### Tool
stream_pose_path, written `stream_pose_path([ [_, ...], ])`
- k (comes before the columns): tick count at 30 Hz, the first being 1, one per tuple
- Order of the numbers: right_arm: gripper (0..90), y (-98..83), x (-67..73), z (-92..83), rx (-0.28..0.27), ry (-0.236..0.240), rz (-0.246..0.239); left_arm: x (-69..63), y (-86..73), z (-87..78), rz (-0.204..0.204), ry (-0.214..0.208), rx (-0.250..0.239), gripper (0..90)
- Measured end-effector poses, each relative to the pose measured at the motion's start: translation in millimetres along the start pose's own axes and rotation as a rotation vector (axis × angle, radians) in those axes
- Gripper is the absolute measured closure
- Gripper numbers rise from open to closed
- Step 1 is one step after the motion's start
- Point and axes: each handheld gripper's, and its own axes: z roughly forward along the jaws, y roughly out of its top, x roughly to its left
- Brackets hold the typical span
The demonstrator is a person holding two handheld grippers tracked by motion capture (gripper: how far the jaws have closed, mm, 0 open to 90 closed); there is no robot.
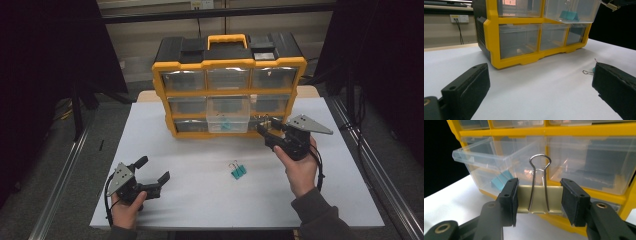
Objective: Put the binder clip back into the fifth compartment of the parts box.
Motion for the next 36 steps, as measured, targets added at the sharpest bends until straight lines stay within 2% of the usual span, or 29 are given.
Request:
stream_pose_path([
  [15, 50.0, 28.0, -2.0, -2.1, -0.041, -0.006, -0.012, 0.3, 0.0, 0.1, -0.002, 0.001, -0.002, 1.5],
  [29, 50.0, 52.4, 8.5, 3.6, -0.073, -0.006, -0.035, 0.3, 0.0, 0.1, -0.003, 0.0, -0.003, 1.5],
  [36, 50.0, 59.5, 15.1, 10.3, -0.078, 0.01, -0.047, 0.6, -0.1, 0.3, 0.0, 0.001, 0.0, 1.5],
])
